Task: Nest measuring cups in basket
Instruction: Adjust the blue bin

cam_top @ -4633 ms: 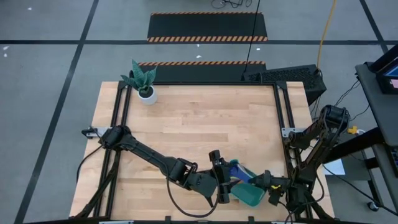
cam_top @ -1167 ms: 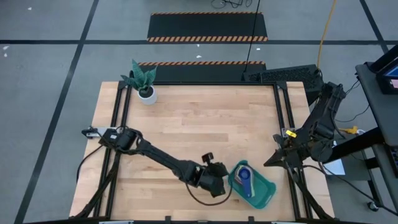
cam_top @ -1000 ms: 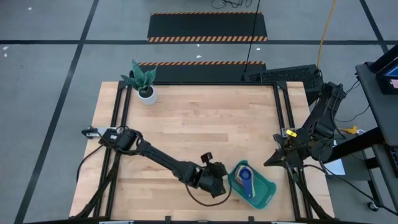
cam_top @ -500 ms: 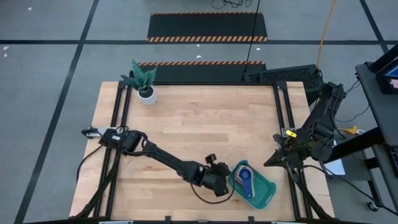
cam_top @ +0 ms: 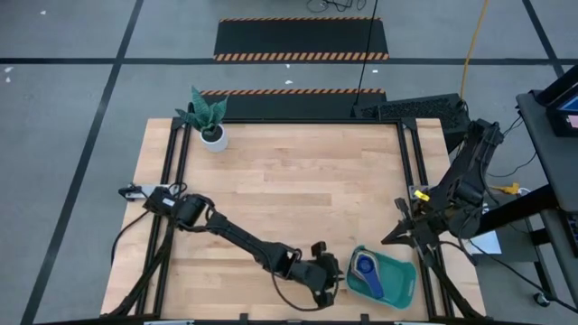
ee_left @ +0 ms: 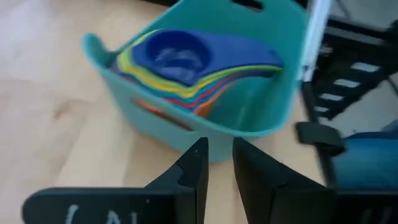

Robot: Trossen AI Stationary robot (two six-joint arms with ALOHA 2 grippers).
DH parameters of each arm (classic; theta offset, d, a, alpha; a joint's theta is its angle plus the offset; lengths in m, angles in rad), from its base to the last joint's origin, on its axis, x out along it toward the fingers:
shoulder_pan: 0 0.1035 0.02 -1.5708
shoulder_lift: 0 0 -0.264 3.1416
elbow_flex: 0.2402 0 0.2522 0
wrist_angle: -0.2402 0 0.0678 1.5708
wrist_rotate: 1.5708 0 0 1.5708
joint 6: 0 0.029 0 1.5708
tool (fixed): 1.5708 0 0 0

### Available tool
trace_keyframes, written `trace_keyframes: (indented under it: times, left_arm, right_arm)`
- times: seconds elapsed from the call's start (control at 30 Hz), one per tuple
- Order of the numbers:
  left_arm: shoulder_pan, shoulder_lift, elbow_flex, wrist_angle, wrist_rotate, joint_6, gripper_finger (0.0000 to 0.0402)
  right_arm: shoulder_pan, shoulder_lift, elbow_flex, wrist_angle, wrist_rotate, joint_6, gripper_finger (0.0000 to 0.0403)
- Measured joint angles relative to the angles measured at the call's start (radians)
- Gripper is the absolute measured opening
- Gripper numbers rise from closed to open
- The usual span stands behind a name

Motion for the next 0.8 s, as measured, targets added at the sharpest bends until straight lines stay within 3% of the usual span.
trace_keyframes:
  times: [0.17, 0.47, 0.8]
  left_arm:
    - [-0.022, 0.0, 0.0, 0.021, 0.007, 0.003, 0.0076]
    - [-0.023, 0.032, 0.0, -0.024, -0.145, -0.027, 0.0076]
    - [-0.014, 0.117, -0.001, 0.177, -0.119, -0.016, 0.0076]
  right_arm:
    - [0.0, 0.037, 0.0, 0.031, 0.0, 0.015, 0.0]
    - [0.0, 0.082, 0.0, 0.063, 0.0, 0.03, 0.0]
    - [0.039, 0.101, 0.0, 0.079, 0.0, 0.051, 0.0]
